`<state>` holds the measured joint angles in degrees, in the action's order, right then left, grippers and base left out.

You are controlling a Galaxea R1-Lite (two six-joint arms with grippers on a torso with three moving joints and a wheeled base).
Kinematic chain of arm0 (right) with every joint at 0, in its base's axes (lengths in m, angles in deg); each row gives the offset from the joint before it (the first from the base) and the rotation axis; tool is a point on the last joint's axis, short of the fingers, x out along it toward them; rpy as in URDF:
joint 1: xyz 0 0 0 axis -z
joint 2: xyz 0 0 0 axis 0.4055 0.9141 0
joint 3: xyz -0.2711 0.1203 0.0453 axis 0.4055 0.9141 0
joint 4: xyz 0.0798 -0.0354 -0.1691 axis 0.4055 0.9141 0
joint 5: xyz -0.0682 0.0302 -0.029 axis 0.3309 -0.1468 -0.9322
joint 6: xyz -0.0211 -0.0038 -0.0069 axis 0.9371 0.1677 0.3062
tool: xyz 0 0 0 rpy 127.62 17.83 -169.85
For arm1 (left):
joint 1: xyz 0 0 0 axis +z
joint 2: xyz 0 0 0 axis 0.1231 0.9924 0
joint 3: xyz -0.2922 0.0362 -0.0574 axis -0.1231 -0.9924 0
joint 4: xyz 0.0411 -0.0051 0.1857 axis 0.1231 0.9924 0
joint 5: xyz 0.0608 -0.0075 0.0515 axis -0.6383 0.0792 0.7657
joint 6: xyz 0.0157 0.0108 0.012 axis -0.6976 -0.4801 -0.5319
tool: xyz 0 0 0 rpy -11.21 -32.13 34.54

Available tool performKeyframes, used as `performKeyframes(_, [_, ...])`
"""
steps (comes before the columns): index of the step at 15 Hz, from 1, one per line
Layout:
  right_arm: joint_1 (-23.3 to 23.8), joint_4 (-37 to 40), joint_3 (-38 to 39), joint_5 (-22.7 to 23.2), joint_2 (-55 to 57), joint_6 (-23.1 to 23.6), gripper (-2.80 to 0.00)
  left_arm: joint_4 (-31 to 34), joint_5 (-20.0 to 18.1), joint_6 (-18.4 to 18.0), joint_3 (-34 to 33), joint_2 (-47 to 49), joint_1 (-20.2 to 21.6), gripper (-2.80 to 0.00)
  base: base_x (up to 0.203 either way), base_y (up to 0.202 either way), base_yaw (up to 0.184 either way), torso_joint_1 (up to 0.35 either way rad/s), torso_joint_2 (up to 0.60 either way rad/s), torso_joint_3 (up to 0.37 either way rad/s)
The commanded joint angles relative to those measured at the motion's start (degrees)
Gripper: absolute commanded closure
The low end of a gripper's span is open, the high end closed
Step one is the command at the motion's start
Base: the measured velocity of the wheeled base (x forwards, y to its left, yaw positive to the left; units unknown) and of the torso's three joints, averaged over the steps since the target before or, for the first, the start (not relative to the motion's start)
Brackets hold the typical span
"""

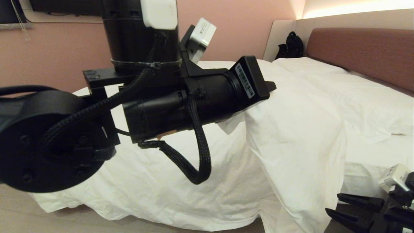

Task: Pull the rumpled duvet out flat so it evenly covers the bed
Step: Flatten the corners of the folded blanket

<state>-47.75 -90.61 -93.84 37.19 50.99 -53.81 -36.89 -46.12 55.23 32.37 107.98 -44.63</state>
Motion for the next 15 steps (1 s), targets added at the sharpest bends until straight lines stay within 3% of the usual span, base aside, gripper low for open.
performKeyframes(1, [-2.1,-0.5,1.1,-4.5,0.1,1.2,-2.8,-0.2,-0.1,0.2,-0.1,0.3,0.0,0.0,0.0,0.0,0.0,0.0,0.0,0.0])
performKeyframes(5, [-6.3,-0.5,2.7,-10.6,0.7,5.1,-2.8,-0.2,-0.1,0.2,0.1,0.5,0.1,0.0,0.0,0.0,0.0,0.0,0.0,0.0])
performKeyframes(6, [-9.5,-0.6,2.9,-14.7,1.4,6.0,-2.8,-0.2,-0.1,0.2,0.1,0.5,0.0,0.0,0.0,0.0,0.0,0.0,0.0,0.0])
performKeyframes(9, [-13.7,-6.5,4.0,-20.7,5.5,5.9,-2.8,-0.2,-0.1,0.3,0.4,0.5,0.0,0.0,0.0,0.0,0.0,0.0,0.0,0.0])
performKeyframes(12, [-15.7,-18.7,7.3,-25.8,12.9,5.1,-2.8,-0.1,-0.1,1.3,1.7,0.8,0.0,0.0,0.0,0.0,0.0,0.0,0.0,0.0])
performKeyframes(15, [-19.6,-38.9,11.7,-32.9,26.5,4.3,-2.8,0.0,-0.1,2.4,2.7,0.9,0.0,0.0,0.0,0.0,0.0,0.0,0.0,0.0])
